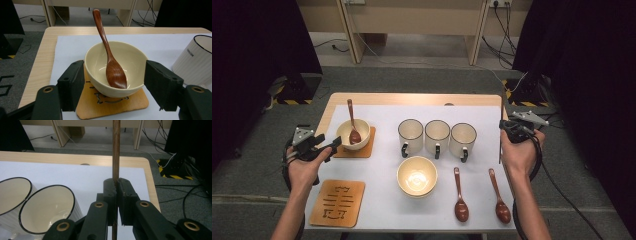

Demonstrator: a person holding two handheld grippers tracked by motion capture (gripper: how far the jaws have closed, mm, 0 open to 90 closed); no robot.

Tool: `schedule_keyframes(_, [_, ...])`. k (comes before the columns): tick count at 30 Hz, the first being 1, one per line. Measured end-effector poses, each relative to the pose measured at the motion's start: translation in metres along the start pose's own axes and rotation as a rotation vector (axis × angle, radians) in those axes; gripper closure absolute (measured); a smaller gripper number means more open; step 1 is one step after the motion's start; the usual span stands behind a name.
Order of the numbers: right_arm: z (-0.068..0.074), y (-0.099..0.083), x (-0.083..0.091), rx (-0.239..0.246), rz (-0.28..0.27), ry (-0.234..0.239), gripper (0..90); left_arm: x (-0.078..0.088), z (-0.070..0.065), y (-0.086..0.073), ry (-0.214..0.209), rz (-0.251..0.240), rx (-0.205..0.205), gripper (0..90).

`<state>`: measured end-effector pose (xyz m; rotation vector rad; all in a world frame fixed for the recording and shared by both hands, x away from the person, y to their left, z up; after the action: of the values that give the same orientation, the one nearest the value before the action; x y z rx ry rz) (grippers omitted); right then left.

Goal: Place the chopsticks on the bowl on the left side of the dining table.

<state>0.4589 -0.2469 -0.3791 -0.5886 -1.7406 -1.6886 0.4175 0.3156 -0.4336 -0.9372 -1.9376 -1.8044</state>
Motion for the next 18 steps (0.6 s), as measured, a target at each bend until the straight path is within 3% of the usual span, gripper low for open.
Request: schedule_keyframes(18, [0.0025,0.0079,-0.0004,-0.002,-0.061,-0.005,85.5,0.0009,0.0007,0.0001,0.003,-0.002,0.001,32.2])
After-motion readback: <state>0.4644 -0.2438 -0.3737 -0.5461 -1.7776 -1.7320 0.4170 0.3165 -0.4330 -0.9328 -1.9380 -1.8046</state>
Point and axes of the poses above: each handheld gripper's, and its own axes: x roughly backward along the jaws, y roughly out of its top, z roughly to its left, the point moved 4 cm from there along -x, roughly forward along the jaws, and after that the axes turned 15 degrees about z, right-handed, at the moved point
